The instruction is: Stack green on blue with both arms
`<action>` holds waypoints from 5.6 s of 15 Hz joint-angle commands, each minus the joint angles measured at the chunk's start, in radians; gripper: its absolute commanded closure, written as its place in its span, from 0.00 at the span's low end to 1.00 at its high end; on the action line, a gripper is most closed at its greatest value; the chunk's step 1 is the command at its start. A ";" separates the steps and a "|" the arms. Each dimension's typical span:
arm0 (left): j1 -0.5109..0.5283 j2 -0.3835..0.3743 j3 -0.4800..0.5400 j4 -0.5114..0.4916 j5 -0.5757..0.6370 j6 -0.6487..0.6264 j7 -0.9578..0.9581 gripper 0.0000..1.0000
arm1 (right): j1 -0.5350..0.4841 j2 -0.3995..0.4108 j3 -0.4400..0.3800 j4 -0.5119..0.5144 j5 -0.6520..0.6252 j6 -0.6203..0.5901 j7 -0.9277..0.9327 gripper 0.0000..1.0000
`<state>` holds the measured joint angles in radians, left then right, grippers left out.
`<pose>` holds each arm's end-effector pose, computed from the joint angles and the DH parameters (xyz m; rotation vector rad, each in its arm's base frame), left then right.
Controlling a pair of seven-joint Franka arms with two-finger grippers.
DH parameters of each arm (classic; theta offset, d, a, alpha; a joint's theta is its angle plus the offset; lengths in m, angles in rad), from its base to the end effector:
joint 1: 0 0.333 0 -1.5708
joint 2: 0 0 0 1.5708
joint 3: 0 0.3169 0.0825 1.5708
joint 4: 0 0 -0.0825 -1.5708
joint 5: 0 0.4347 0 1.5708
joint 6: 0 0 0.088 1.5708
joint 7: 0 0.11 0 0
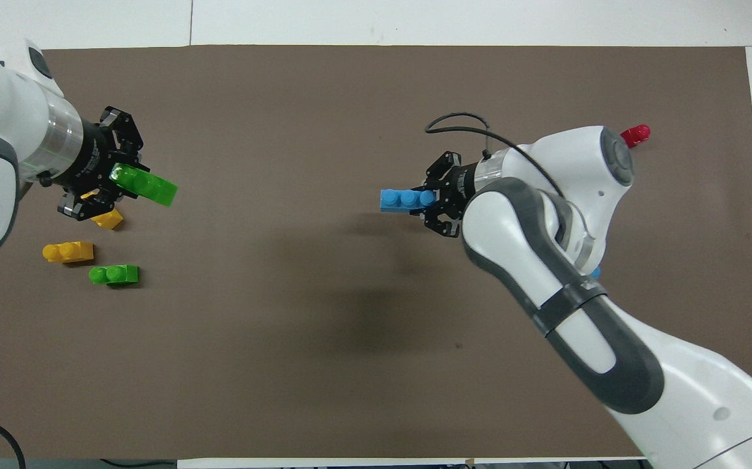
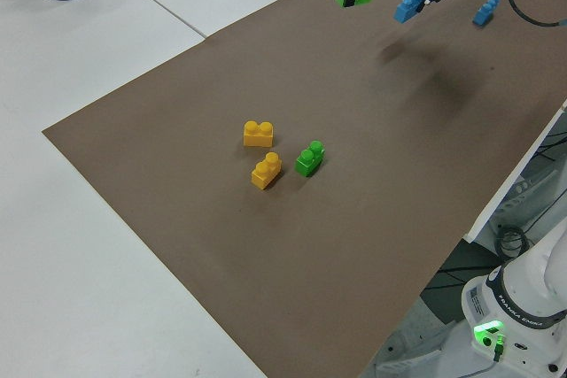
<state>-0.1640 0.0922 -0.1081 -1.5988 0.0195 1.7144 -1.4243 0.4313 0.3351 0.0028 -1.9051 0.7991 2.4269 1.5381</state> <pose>0.6207 -0.1686 0.5632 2.6262 1.7023 0.0358 0.6172 0.2905 0.3097 -1.7632 1.9560 0.5167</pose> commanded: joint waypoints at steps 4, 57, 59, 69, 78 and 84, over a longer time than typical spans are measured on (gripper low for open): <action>-0.107 -0.025 0.011 -0.053 0.005 0.031 -0.224 1.00 | 0.133 0.032 -0.004 -0.057 0.095 0.164 -0.053 1.00; -0.402 0.236 0.013 -0.296 0.221 0.577 -0.841 0.00 | 0.146 0.101 -0.006 -0.091 0.382 0.233 -0.340 1.00; -0.391 0.218 0.013 -0.293 0.221 0.568 -0.814 0.00 | 0.149 0.101 -0.006 -0.086 0.381 0.232 -0.339 0.54; -0.232 0.057 0.011 -0.286 0.218 0.472 -0.535 0.00 | 0.072 0.087 -0.012 -0.017 0.341 0.156 -0.311 0.00; 0.013 -0.106 0.016 -0.257 0.074 0.283 0.119 0.00 | -0.149 -0.005 -0.017 0.052 0.019 -0.156 -0.305 0.00; 0.126 -0.161 0.030 -0.230 0.019 0.169 0.689 0.00 | -0.224 -0.059 -0.015 0.156 -0.297 -0.350 -0.520 0.00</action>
<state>-0.0620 -0.0634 -0.0730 -1.8448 0.0546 1.9301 -0.8990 0.2246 0.3052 -0.0229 -1.7622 0.5811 2.1205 1.1328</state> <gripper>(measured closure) 0.000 0.000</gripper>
